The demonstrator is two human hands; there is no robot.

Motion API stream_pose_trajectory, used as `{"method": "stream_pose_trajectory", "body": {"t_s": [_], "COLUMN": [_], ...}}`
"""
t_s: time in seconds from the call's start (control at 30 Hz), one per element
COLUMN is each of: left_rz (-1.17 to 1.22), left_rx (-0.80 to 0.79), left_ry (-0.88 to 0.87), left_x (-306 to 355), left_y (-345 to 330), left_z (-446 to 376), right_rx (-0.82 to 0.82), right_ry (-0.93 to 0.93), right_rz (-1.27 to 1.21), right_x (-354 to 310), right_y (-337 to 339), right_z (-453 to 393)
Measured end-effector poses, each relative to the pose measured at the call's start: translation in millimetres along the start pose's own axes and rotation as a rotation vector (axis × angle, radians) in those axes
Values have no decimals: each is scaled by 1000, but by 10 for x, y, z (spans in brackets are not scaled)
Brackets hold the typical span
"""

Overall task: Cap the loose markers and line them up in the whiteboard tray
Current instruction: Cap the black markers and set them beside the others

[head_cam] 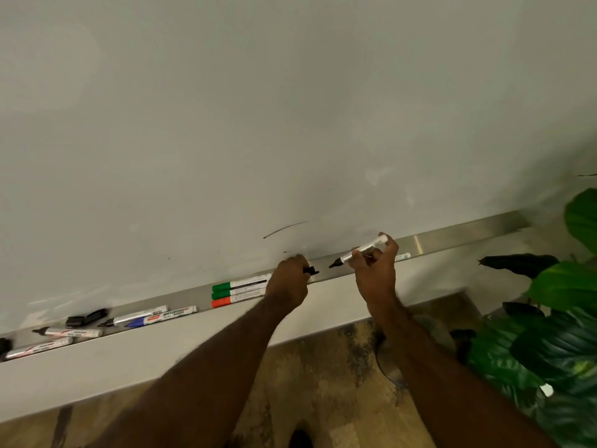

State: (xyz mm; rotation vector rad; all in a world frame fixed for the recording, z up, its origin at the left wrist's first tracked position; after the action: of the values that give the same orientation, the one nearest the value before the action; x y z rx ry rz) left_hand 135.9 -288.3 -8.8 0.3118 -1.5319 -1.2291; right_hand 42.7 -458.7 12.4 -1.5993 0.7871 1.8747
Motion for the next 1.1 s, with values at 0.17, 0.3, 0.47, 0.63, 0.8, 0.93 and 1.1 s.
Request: {"method": "stream_pose_trajectory", "body": {"t_s": [0.17, 0.3, 0.47, 0.63, 0.8, 0.93, 1.1], "left_rz": [247, 309, 336, 350, 471, 534, 553], "left_rx": [80, 121, 128, 130, 95, 56, 85], "left_ry": [8, 27, 55, 89, 151, 215, 273], "left_x": [-20, 3, 10, -19, -83, -188, -248], "left_y": [78, 129, 161, 200, 208, 192, 89], "left_z": [129, 178, 192, 195, 205, 200, 244], "right_rx": [-18, -55, -62, -77, -127, -137, -157], "right_ry": [-106, -120, -143, -179, -206, -237, -262], "right_rz": [-148, -122, -168, -256, -244, -205, -90], "right_x": [142, 179, 170, 165, 182, 244, 283], "right_y": [-45, -117, -133, -179, -314, -365, -435], "right_z": [7, 46, 61, 88, 138, 163, 118]}}
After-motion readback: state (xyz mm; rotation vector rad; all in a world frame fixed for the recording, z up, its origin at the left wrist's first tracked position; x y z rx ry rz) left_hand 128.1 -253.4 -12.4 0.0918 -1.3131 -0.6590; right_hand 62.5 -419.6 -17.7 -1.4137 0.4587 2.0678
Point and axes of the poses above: each hand's wrist, its own z-axis away from the middle knuckle, its own y-axis out of the back of the hand, x = y × z, the point moved 9 cm from there along -z, towards the middle knuckle, and after that the axes turned 2 degrees about -y, right-handed, at the moved point
